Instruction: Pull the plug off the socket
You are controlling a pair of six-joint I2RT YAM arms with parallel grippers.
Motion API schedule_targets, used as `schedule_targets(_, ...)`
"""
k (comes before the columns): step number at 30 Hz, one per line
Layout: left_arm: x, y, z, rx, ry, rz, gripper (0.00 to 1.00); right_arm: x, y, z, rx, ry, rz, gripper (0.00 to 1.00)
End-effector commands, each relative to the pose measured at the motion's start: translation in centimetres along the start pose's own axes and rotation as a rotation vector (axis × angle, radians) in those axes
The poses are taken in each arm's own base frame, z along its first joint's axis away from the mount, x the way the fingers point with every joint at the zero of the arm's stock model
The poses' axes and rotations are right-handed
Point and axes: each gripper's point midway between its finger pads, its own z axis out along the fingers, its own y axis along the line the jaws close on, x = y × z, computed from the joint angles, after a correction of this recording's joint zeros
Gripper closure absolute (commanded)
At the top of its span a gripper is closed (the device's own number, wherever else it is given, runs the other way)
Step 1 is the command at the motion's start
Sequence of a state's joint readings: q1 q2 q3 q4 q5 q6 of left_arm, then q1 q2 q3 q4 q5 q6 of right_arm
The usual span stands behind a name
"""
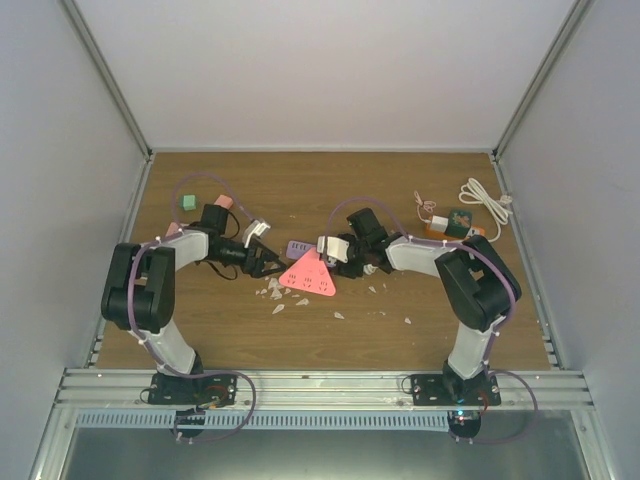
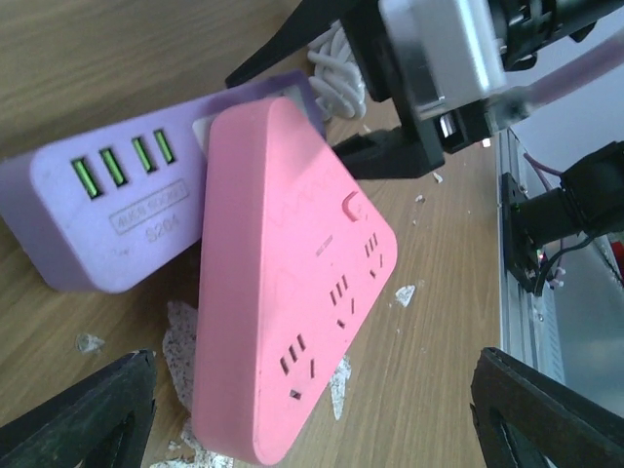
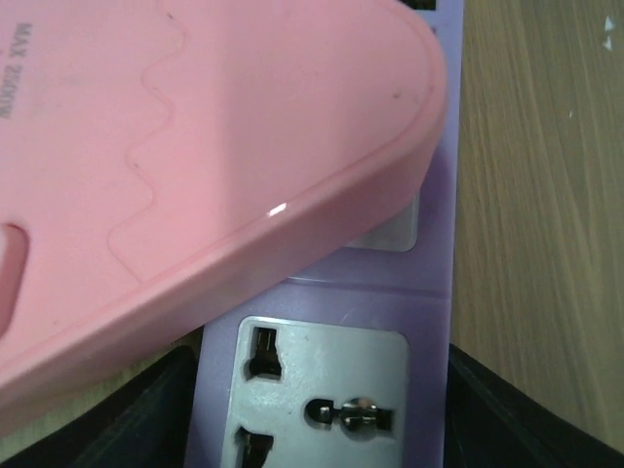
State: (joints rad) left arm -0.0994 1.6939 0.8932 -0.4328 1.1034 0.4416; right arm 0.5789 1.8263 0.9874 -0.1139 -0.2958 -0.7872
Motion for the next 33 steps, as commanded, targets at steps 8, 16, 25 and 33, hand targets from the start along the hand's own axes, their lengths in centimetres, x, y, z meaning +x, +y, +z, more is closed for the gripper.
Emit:
schedule_targets(8,1.6,1.0,1.4,0.034,0.010,-0.052,0.19,-1.4,1.8,-0.3,-0.055,-0.082,-0.042,0.49)
schedule_targets(16,2.0,1.1,2.4,0.045,0.043,-0.076,0.26,-2.0,2.1,-0.3,-0.047,-0.091,-0.046,0.56)
schedule_targets(25,2.5,0.3,4.5,0.098,0.097,-0.088,0.30,-2.1,1.8,-0.5,-0.013,-0.102,-0.043,0.59)
schedule_targets(33,3.3,-0.3,6.5,0.116,0.167,-0.069,0.36,-2.2,1.6,-0.6,0.002,-0.103,-0.037,0.63)
